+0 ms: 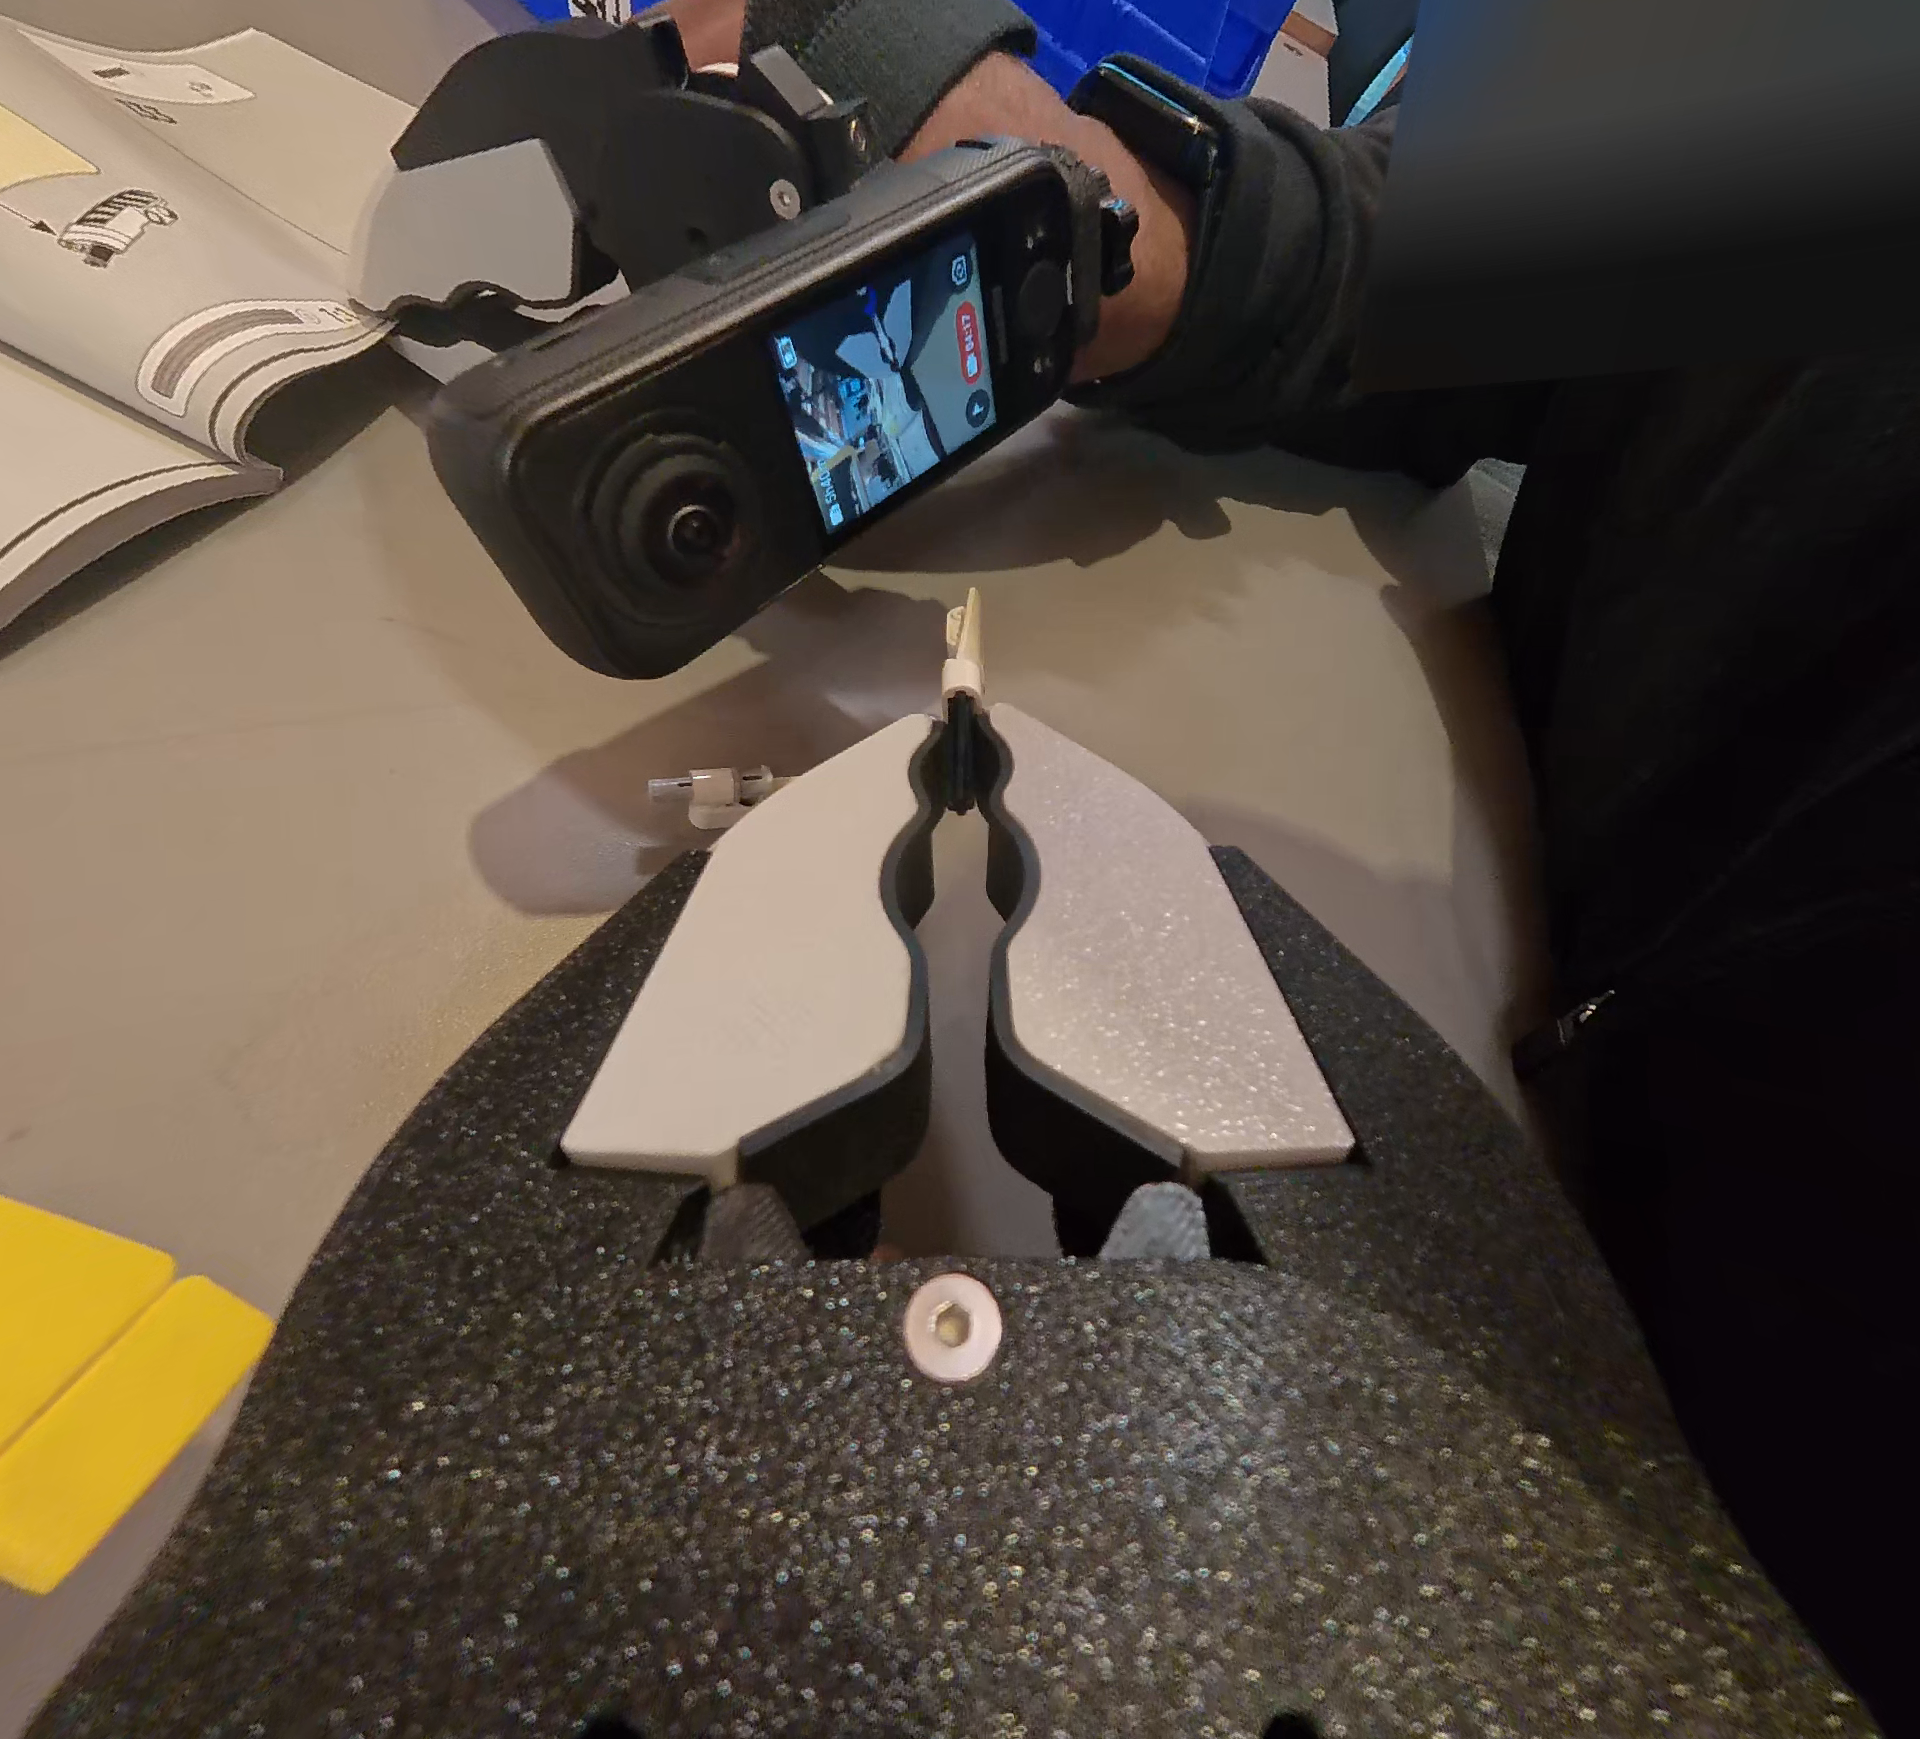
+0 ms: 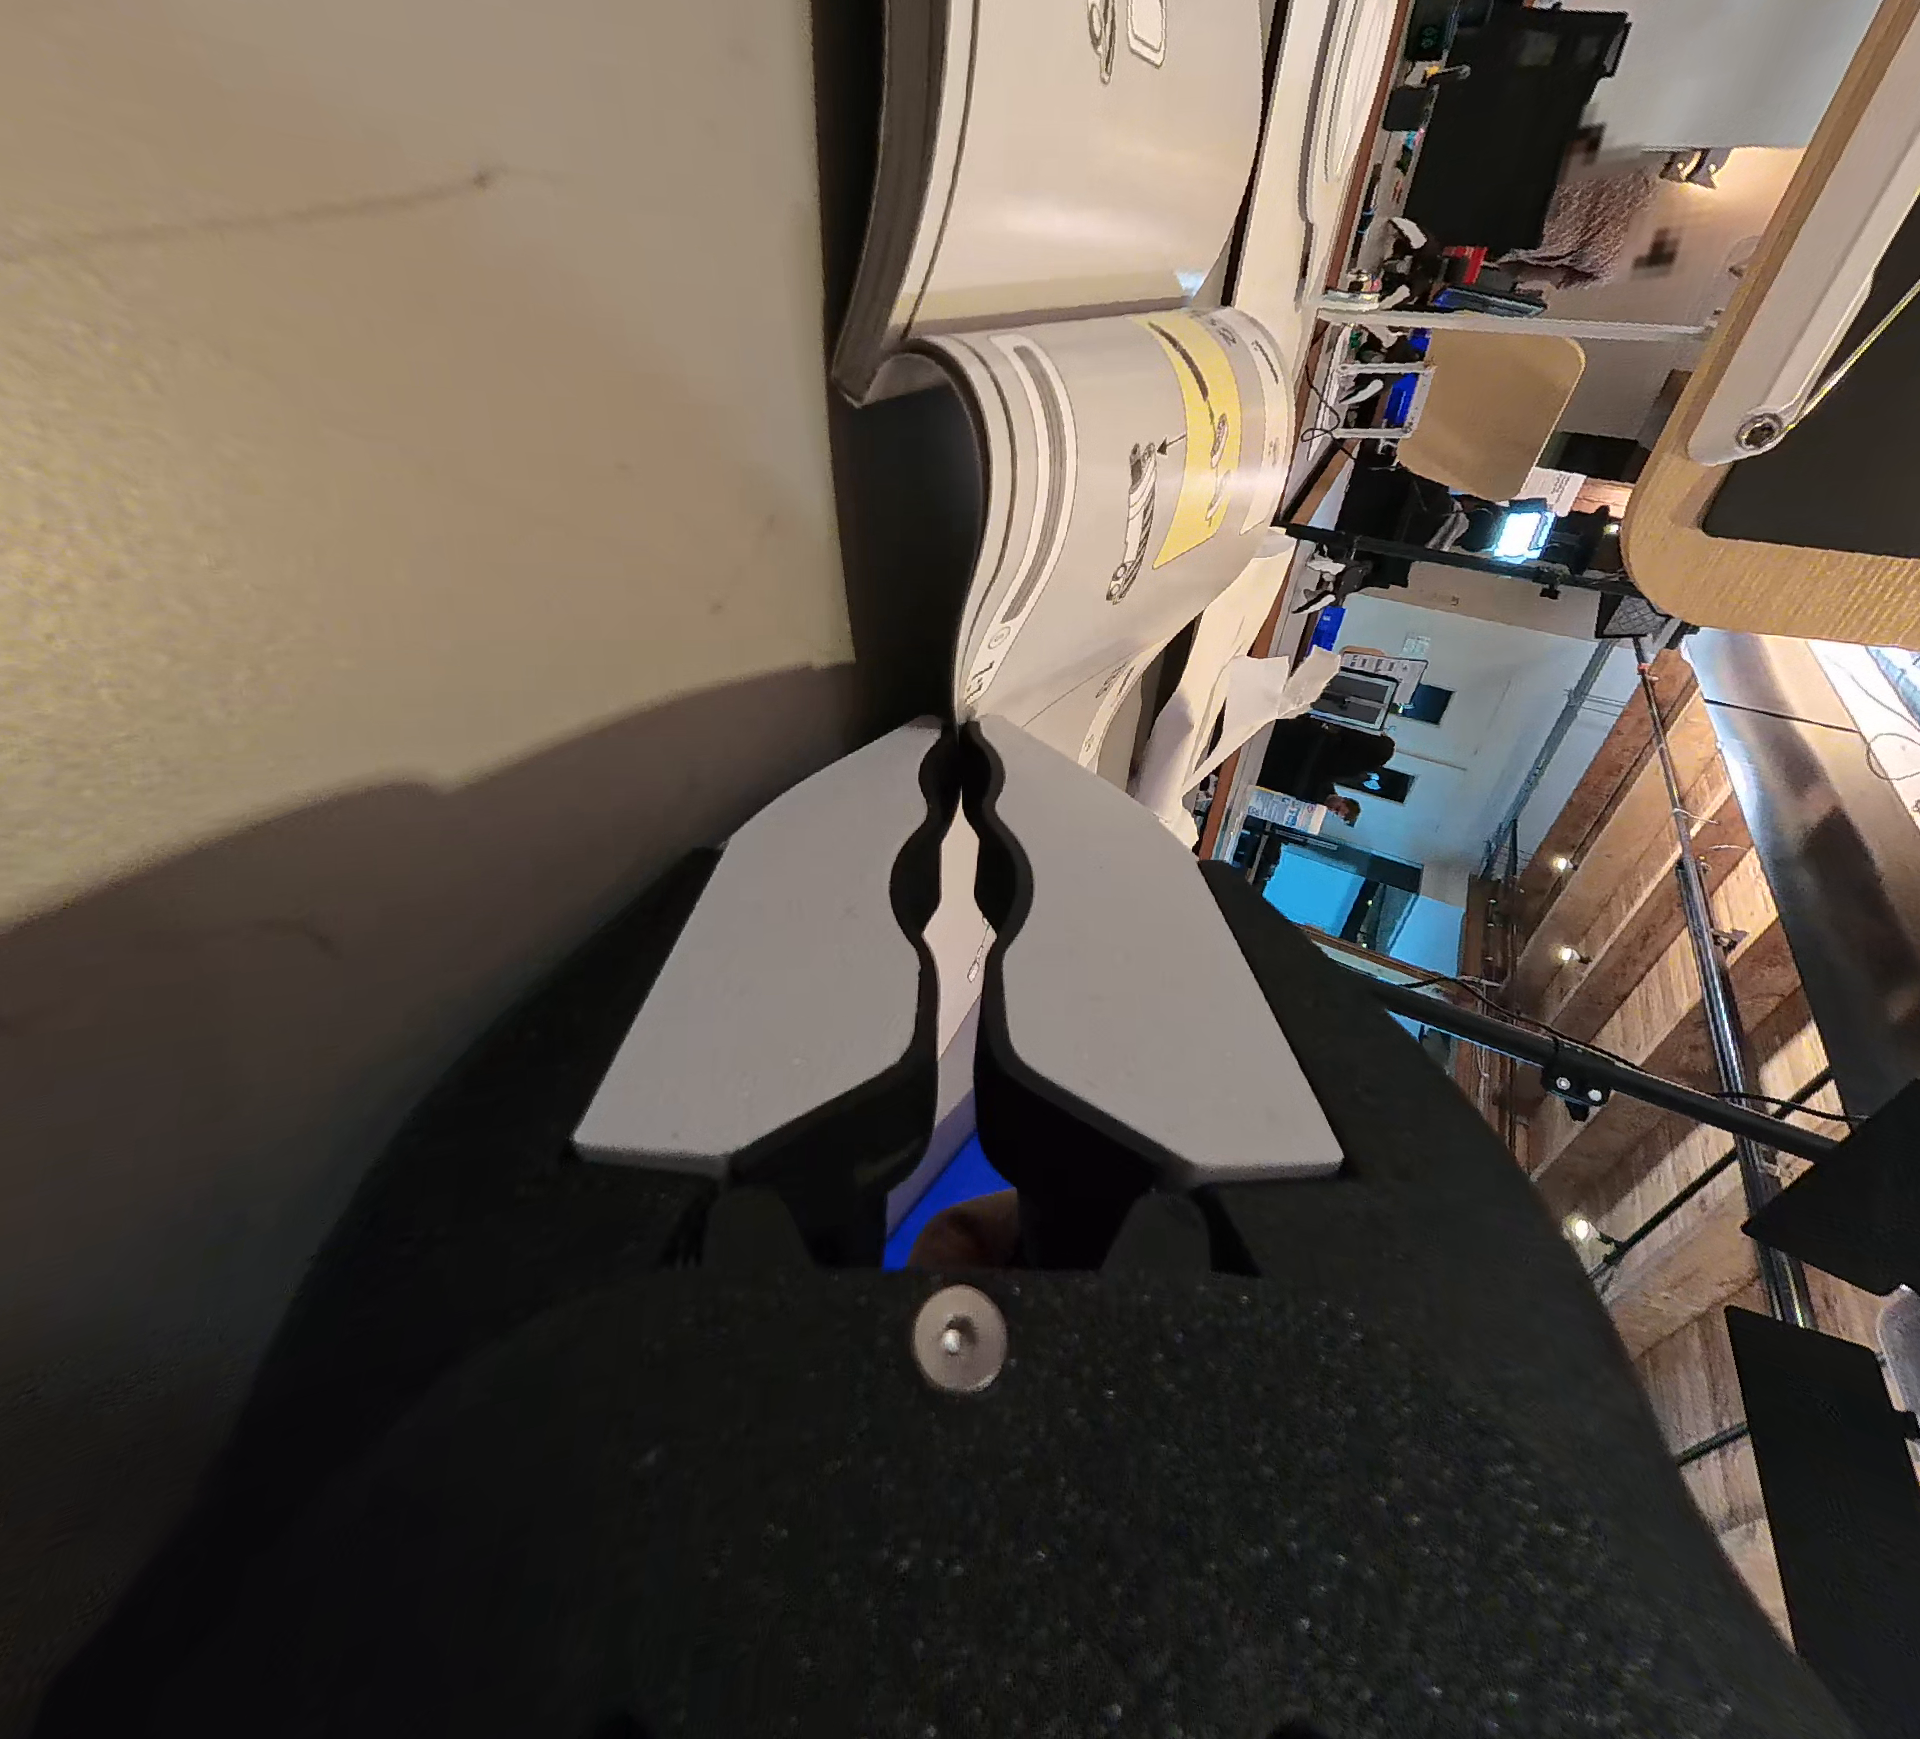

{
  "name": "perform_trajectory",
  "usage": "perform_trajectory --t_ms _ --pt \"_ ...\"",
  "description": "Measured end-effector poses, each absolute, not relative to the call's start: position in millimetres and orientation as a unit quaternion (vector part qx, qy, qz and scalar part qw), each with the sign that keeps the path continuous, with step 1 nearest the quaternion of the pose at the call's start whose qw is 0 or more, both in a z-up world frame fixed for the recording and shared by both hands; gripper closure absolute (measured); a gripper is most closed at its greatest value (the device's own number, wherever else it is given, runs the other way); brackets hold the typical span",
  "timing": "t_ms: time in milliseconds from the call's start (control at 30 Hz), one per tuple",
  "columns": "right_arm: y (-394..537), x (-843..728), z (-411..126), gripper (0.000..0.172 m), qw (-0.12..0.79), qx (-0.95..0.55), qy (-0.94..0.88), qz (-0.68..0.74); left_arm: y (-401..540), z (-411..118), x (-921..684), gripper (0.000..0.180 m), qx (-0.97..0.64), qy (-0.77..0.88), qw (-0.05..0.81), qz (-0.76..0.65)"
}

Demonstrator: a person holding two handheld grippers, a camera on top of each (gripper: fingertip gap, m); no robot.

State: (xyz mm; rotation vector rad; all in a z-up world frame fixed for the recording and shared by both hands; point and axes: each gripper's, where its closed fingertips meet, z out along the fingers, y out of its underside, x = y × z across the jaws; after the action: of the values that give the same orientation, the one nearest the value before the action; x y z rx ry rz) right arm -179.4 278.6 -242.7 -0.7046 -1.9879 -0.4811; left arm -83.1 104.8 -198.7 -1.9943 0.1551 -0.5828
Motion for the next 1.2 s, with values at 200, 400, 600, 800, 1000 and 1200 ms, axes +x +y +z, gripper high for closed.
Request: perform_trajectory --t_ms 200,400,600,800,1000,1200 --pt "278.6 -179.5 -242.8 0.171 0.471 -0.286 -0.811 -0.198 105.0 -198.7 -83.2 0.176 -0.826 0.064 0.505 -0.241" --pt "278.5 -179.6 -242.9 0.172 0.471 -0.286 -0.811 -0.198 105.1 -198.5 -83.4 0.176 -0.826 0.063 0.505 -0.241" --pt "278.5 -179.7 -242.8 0.172 0.471 -0.286 -0.811 -0.197 105.4 -198.1 -84.1 0.176 -0.826 0.061 0.507 -0.240" --pt "278.5 -179.9 -242.7 0.172 0.472 -0.284 -0.811 -0.198 106.2 -197.5 -86.9 0.176 -0.824 0.052 0.509 -0.241" --pt "278.5 -179.9 -242.5 0.172 0.472 -0.282 -0.810 -0.202 106.5 -196.4 -89.8 0.176 -0.822 0.042 0.512 -0.247" --pt "278.5 -181.1 -242.6 0.171 0.471 -0.280 -0.814 -0.192 106.2 -193.8 -91.9 0.176 -0.816 0.032 0.515 -0.259"
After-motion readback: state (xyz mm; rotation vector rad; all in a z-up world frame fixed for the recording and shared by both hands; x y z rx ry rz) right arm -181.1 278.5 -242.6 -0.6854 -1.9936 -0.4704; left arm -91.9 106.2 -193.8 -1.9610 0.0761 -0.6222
